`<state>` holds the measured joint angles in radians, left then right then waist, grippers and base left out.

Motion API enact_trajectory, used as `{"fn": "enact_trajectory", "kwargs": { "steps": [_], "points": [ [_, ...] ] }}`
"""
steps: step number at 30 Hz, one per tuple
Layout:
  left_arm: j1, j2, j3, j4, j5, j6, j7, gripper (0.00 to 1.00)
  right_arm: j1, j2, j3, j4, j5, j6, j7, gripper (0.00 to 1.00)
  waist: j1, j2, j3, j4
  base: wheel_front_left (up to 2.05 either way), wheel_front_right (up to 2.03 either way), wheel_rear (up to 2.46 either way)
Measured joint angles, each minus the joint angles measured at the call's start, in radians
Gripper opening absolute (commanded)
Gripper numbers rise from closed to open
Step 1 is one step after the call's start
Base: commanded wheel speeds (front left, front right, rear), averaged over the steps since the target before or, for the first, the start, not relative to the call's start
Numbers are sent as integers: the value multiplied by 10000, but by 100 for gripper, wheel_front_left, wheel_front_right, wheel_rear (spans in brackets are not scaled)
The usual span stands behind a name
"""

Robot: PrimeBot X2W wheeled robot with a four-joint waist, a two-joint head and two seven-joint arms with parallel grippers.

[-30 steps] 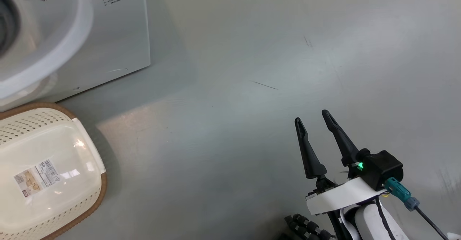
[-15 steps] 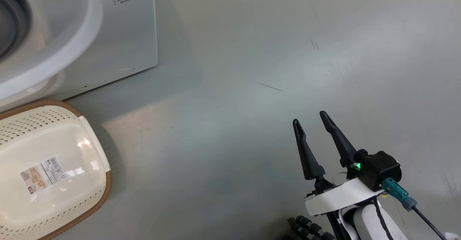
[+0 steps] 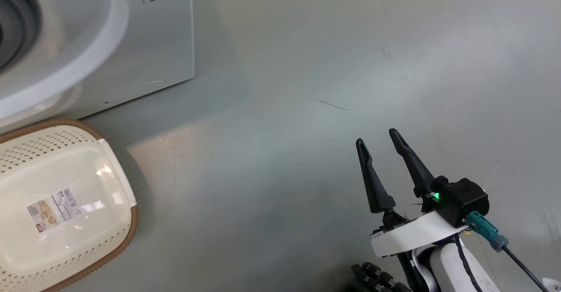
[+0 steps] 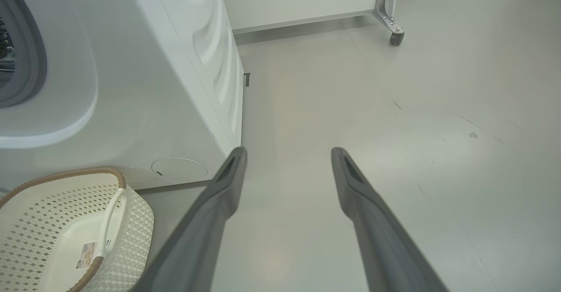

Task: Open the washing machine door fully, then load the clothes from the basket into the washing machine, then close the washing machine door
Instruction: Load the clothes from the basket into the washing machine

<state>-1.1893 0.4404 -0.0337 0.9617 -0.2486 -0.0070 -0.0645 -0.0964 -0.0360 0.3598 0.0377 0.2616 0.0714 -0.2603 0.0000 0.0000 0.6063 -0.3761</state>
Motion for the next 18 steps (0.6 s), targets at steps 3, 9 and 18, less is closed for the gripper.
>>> {"fn": "enact_trajectory", "kwargs": {
  "steps": [3, 9, 18],
  "points": [
    [0, -123, 0, 31, -50, -2, -111, 100, -15, 0, 0, 0, 0, 54, 0, 100, 0, 0, 1, 45, 0, 0, 0],
    [6, -176, 13, 123, -190, -6, -288, 100, -156, -4, -6, 10, -2, 67, 0, 100, 0, 0, -17, 134, 0, 0, 0],
    [32, -385, 38, 305, -261, -27, -558, 100, -193, -8, -25, 54, -90, 69, 0, 100, 0, 0, -59, 263, 0, 0, 0]
  ]
}}
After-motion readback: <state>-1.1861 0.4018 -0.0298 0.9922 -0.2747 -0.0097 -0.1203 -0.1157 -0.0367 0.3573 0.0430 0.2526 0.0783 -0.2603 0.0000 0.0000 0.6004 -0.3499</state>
